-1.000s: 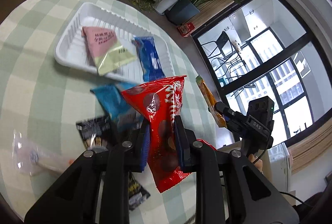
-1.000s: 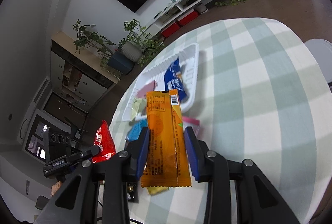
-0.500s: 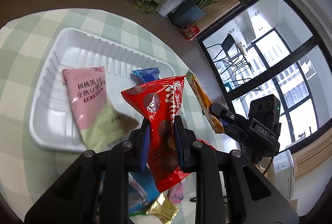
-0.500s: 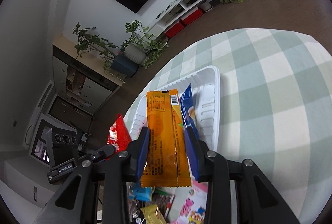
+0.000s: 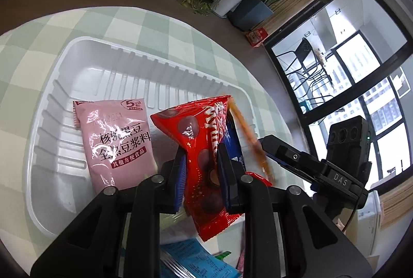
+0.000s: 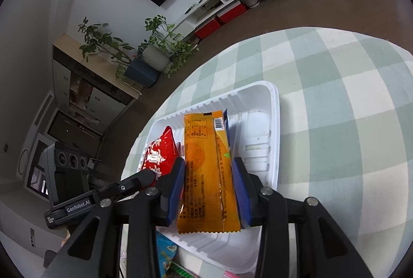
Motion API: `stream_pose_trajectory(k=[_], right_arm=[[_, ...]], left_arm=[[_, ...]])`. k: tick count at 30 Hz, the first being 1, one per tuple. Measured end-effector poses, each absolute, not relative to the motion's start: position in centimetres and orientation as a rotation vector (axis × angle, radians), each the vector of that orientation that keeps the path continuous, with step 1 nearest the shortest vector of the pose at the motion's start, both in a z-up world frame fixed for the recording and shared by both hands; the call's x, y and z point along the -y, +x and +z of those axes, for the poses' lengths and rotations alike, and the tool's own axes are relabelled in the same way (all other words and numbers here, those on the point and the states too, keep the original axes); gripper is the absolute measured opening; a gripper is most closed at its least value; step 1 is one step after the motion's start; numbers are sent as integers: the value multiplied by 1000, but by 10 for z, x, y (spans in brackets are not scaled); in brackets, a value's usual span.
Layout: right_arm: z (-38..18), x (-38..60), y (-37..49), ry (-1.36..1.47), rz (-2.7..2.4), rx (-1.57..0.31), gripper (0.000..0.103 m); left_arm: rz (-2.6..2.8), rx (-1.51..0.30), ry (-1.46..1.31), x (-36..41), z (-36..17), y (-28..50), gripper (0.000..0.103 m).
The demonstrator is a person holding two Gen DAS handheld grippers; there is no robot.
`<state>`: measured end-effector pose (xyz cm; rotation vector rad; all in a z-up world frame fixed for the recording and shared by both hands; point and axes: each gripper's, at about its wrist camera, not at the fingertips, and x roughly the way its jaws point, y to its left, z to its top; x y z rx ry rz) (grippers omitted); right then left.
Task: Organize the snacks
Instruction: 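Carry the red packet into the tray with the left tool while the right tool drops the orange packet there, then grasp the clear bread-stick bag with the left tool while the right tool grasps the pink Pororo packet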
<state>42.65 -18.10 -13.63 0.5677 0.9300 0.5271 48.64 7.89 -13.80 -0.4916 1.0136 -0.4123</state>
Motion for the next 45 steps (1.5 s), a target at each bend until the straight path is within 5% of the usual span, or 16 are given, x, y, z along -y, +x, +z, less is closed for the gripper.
stream_pose_trajectory(k=[5,7,12,23,45], right_arm=[[-134,179,422,518,500,-921,67],[-129,178,418,490,495,-904,67],[-113,175,403,426,489,-853,67],[-89,171,318,300,461,-761,75],[-136,160,238,210,361,-838,81]], left_arm=[[-386,-1015,-433,-70,-136,487,25],[-379,-997,-404,-68,-131,484,26],[-385,-942,-373,-70,-112,467,53],[-417,-886,-271,-81,-79,377,53],[-229,-1003,-263,-150,-134,227,53]])
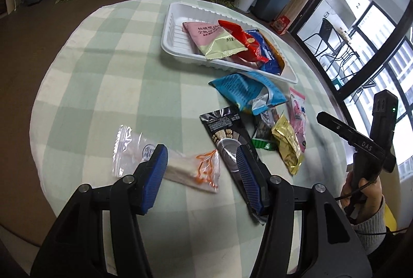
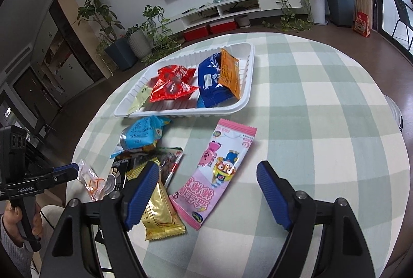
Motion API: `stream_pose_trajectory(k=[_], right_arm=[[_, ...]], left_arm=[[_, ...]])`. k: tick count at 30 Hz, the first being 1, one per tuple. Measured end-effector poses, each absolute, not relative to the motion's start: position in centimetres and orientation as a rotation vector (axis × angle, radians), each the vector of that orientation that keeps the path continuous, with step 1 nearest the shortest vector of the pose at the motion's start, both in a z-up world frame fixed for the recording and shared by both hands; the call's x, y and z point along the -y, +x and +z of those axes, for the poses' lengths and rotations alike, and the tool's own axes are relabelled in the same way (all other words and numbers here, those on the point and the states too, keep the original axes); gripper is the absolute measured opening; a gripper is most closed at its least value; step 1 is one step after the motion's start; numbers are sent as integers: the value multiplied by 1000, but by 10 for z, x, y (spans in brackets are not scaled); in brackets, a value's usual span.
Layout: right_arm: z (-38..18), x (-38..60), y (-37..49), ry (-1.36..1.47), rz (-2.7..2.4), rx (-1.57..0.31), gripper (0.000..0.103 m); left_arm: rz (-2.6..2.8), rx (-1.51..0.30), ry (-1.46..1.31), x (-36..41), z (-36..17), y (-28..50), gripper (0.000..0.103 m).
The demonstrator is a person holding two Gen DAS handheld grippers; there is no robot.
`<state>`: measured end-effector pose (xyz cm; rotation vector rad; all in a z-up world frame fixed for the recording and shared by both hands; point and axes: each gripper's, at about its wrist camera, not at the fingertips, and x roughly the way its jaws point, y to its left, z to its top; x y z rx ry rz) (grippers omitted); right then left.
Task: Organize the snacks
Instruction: 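Grasp the clear bread-stick bag with the left tool while the right tool grasps the pink Pororo packet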
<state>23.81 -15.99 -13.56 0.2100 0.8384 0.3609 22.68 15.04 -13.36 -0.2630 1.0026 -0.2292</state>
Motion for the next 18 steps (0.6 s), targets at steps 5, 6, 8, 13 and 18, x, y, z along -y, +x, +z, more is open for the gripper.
stream_pose_trajectory(k=[5,6,8,13,18], right_arm=[[-140,153,235,180,361,-846,81],[-141,152,234,174,360,-847,81],[-141,150,234,169,360,-847,81],[-141,149,234,171,359,-842,81],[-142,149,234,172,358,-843,82]], left_arm=[[-217,-1024,-229,-147,-136,222,53],[-213,-1030,-224,-146,-137,221,53],[-200,-1043,-225,-148,-139,220,53],[-178,-1069,-288,-158,-147,222,56],[-176,-1093,-375,-169,-158,235,63]])
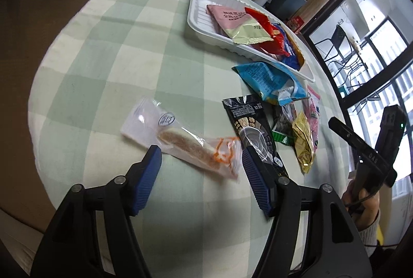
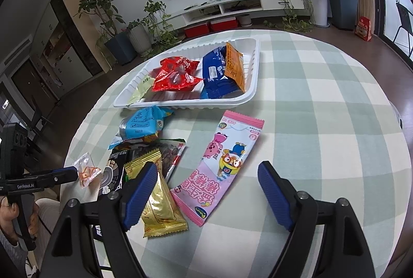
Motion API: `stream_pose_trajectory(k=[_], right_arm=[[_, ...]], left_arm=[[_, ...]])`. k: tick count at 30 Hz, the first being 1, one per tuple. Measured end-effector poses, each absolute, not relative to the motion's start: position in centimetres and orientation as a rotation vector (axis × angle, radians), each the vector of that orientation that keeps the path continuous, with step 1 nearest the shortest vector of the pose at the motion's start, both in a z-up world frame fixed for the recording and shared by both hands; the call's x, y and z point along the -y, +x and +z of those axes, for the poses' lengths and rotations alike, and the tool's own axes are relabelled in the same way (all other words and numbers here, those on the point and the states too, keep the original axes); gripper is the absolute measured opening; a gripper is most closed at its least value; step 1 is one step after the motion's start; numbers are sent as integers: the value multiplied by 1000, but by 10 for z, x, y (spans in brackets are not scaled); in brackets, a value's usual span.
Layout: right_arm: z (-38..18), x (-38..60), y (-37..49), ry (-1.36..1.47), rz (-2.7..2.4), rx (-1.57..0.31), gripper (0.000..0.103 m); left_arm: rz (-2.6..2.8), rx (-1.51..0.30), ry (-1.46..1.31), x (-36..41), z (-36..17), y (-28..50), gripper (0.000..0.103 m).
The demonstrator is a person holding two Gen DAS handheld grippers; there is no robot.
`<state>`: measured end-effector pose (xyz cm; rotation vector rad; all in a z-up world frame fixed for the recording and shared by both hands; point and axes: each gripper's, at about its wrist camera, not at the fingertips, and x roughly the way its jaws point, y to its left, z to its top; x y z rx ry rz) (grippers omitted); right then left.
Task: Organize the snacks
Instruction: 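Grasp the clear bread-stick bag with the left tool while the right tool grasps the pink Pororo packet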
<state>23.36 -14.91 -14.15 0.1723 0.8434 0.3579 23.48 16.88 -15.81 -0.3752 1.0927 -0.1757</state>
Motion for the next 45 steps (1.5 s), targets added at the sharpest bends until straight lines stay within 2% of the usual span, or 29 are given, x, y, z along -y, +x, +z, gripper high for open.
stream_pose_trajectory(k=[8,28,34,36,39,42,43,45], right_arm=[[-144,154,236,179,345,-840,83],[-166,151,264,133,242,-925,86],[-168,137,269,40,227,-932,87],[-169,133,268,15,222,-929,83],[-168,130,266,-13,225,-917,72],[-167,129,263,-29,233,-907,57],[-167,130,262,-30,237,-904,47],[-166,130,261,-24,245,-900,43]], left_arm=[[-180,-1091,-425,-168,-165,261,63],[-115,-1101,-208,-136,-167,266,63],[-98,-1088,-149,-127,-169,262,63],[-92,-1078,-145,-127,-169,261,63],[-80,-1069,-119,-123,-169,259,63],[-70,-1067,-79,-118,-171,258,63],[-71,-1064,-70,-117,-171,257,63],[-69,-1055,-64,-117,-171,255,57]])
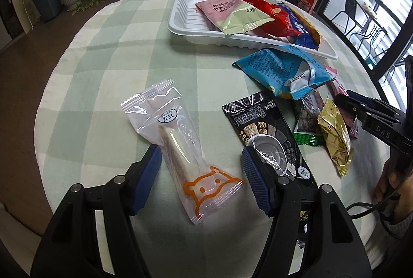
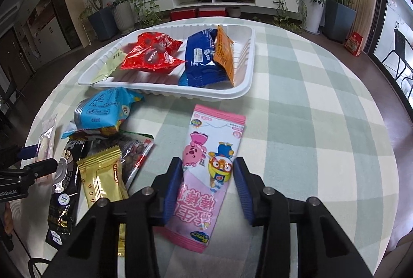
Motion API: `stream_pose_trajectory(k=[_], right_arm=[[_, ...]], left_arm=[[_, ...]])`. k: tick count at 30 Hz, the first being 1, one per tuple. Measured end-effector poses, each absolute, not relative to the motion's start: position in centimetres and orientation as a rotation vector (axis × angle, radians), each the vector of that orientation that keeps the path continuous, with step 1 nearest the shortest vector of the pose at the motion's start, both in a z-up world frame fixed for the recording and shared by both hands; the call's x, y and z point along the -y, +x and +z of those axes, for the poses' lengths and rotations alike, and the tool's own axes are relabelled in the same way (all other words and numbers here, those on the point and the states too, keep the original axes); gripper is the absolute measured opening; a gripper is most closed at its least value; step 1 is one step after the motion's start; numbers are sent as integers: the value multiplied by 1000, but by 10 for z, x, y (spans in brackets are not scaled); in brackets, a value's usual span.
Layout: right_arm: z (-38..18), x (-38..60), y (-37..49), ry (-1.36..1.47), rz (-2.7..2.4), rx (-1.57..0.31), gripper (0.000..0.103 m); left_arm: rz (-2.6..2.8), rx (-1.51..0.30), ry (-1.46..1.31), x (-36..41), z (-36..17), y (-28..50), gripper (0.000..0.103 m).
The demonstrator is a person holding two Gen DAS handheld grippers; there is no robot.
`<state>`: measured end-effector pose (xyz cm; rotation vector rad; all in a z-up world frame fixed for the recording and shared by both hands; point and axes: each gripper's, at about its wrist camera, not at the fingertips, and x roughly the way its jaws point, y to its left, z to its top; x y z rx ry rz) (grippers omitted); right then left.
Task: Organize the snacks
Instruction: 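Grasp the clear bread-stick bag with the left tool while the right tool grasps the pink Pororo packet, then carry the clear bag into the tray with the left tool while the right tool places the pink packet there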
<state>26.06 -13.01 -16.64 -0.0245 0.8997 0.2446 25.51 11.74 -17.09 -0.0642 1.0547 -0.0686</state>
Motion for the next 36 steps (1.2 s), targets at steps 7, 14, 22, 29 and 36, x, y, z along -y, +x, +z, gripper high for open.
stream_pose_trajectory(k=[7,14,22,29,36], right_arm=[[-165,140,255,52,299,-905,37],[-163,164,255,244,355,-926,37],[-164,180,249,377,394,-947,37],[-162,190,244,449,420,-944,37],[-152,197,247,498,445,-925,37]], left_arm=[[-107,-1036,-144,-131,-169,251,25],[-161,-1038,-269,-143,-169,246,21],[-183,-1035,-321,-147,-164,238,21],[-213,-1016,-362,-149,-152,236,21],[-241,-992,-374,-149,-137,243,21]])
